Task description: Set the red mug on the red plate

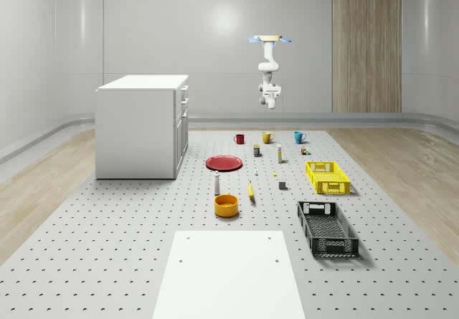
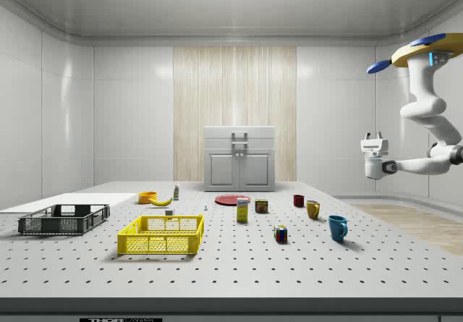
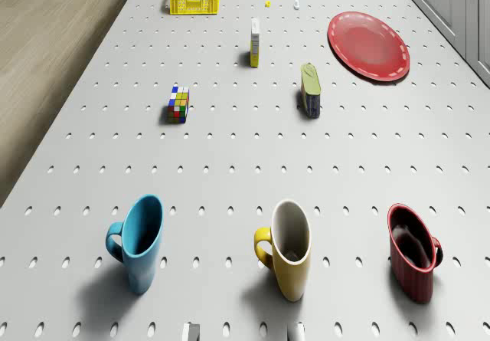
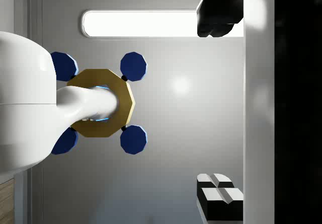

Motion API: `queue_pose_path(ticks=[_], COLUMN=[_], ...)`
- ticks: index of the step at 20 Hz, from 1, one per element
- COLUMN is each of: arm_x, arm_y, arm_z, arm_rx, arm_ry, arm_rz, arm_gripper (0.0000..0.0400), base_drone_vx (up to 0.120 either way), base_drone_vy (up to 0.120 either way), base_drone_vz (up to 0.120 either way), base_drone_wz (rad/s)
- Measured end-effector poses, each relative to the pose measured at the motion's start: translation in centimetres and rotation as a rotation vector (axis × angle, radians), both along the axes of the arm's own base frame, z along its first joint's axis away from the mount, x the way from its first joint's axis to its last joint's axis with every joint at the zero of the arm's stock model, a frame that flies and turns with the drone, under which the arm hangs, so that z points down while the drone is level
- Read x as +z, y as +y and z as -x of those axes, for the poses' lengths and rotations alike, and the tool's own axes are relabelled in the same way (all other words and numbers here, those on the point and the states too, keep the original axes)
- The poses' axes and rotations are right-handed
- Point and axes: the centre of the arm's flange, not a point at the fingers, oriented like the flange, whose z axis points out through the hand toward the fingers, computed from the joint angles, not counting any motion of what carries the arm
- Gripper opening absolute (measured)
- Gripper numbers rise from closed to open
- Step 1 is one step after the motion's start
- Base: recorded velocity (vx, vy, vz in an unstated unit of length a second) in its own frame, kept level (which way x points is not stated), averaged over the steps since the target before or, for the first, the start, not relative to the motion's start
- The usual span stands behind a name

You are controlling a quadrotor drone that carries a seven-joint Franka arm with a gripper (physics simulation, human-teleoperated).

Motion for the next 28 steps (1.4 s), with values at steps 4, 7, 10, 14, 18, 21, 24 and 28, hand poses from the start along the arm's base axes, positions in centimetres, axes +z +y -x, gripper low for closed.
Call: queue_pose_path(ticks=[4, 7, 10, 14, 18, 21, 24, 28], arm_x=[3.0, 5.0, 6.6, 8.1, 8.8, 9.1, 9.2, 9.3], arm_y=[0.0, 0.0, 0.0, 0.0, 0.0, 0.0, 0.0, 0.0], arm_z=[0.4, 0.3, 0.2, 0.1, 0.1, 0.0, 0.1, 0.1], arm_rx=[0.0, 0.0, 0.0, 0.0, 0.0, 0.0, 0.0, 0.0], arm_ry=[-0.003, -0.006, -0.008, -0.011, -0.014, -0.016, -0.019, -0.022], arm_rz=[0.0, 0.0, 0.0, 0.0, 0.0, 0.0, 0.0, 0.0], arm_gripper=[0.04, 0.04, 0.04, 0.04, 0.04, 0.04, 0.04, 0.04], base_drone_vx=[0.03, 0.12, 0.12, 0.12, 0.12, 0.12, 0.12, 0.12], base_drone_vy=[-0.03, -0.12, -0.12, -0.12, -0.12, -0.12, -0.12, -0.12], base_drone_vz=[0.0, 0.0, 0.0, 0.0, 0.0, 0.0, 0.0, 0.0], base_drone_wz=[0.0, 0.0, 0.0, 0.0, 0.0, 0.0, 0.0, 0.0])
